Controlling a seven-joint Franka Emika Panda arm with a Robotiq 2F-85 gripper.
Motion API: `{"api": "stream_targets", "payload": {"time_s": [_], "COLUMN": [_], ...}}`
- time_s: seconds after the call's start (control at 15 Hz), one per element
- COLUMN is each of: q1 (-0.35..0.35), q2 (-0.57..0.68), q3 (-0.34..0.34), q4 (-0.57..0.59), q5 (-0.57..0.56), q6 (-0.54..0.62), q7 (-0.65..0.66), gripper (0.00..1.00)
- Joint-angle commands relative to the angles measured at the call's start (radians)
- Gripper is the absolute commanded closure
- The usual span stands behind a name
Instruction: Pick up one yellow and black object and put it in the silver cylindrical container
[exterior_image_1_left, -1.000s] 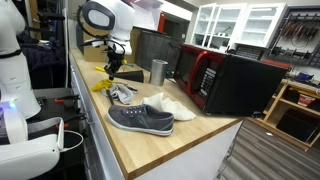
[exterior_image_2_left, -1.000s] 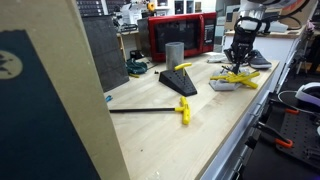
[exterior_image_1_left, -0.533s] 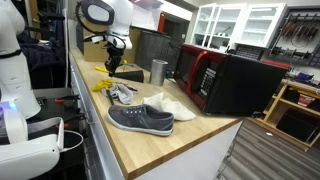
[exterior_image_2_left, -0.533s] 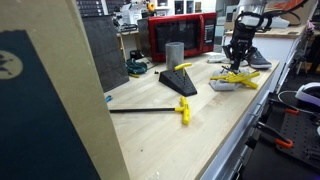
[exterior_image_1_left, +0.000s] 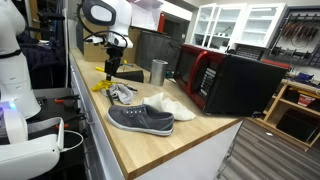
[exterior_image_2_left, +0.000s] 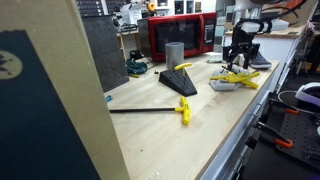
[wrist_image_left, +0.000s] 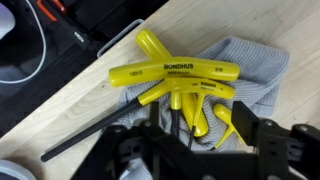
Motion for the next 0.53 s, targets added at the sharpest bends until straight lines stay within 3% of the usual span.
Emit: {"api": "stream_targets", "payload": {"time_s": [0.0,0.13,0.2,0.33,0.47], "q1": [-0.011,-0.013,-0.013,-0.01,-0.008], "q2": [0.034,0.06,0.077,0.103,0.127], "q3": [0.037,0.049,0.052,0.056,0.059], "q4": [0.001,0.001,0.001,0.001,0.001], "q5": [-0.061,-0.091,-0.103,-0.123,-0.145], "q6": [0.056,0.095,0.117,0.155,0.189], "q7": [0.063,0.087,0.093,0.112,0.13], "gripper": [0.0,0.0,0.25,0.25,0.4]}}
